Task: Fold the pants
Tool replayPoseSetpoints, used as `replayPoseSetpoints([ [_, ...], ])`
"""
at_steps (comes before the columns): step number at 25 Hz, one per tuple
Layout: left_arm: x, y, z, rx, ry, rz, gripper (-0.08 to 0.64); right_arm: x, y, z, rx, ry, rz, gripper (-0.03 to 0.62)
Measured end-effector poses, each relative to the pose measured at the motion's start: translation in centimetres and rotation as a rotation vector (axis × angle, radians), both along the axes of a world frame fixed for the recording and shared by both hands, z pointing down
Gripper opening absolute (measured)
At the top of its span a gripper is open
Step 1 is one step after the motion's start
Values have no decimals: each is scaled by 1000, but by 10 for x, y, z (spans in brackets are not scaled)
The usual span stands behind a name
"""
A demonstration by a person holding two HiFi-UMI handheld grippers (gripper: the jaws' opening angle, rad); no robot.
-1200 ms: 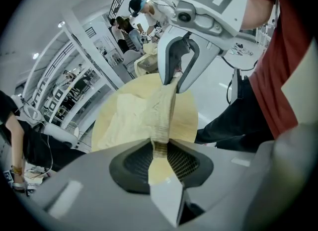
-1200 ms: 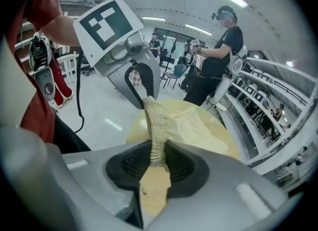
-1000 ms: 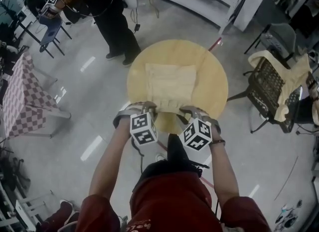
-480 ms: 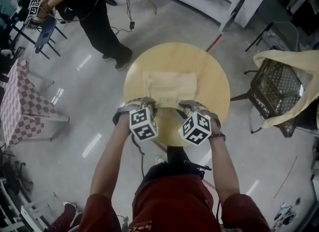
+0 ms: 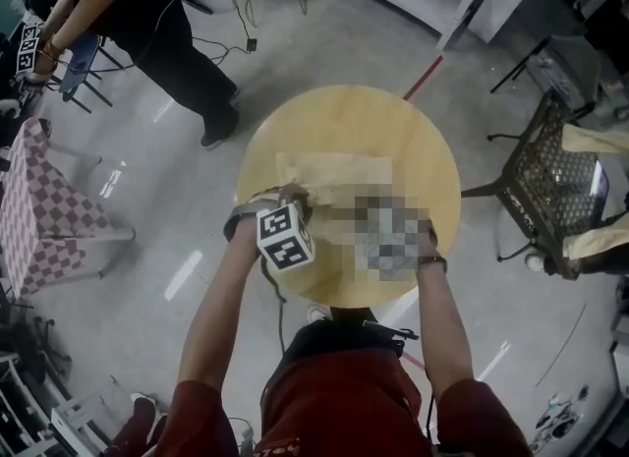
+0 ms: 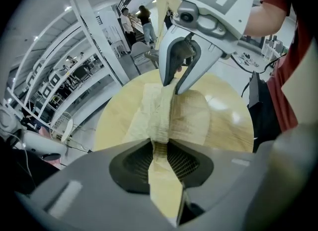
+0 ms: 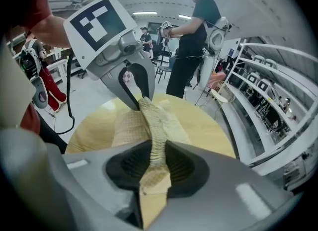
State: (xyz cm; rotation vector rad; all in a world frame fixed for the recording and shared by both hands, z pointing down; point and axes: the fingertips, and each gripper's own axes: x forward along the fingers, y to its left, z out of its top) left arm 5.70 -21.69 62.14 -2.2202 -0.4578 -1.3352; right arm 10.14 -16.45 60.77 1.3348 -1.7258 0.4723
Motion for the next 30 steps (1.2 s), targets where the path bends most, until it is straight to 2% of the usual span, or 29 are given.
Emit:
replayPoseSetpoints([
  [8, 31, -29, 26, -3, -46, -38, 100, 33, -26, 24, -39, -33, -11, 91],
  [13, 32, -47, 45, -17, -52, -60, 106, 34, -46, 44, -51, -29, 0, 92],
  [16, 40, -49, 40, 14, -31, -82, 120, 42, -48, 49, -27, -2, -6, 100],
  [20, 69, -46, 32, 62, 41, -107, 138, 70, -40, 45, 14, 31, 20, 112],
  [23, 76, -62, 31, 94, 77, -135, 141, 77, -49, 45, 32, 61, 35, 114],
  [30, 79, -83, 48, 118, 67, -169, 141, 87, -67, 60, 14, 103, 45, 113],
])
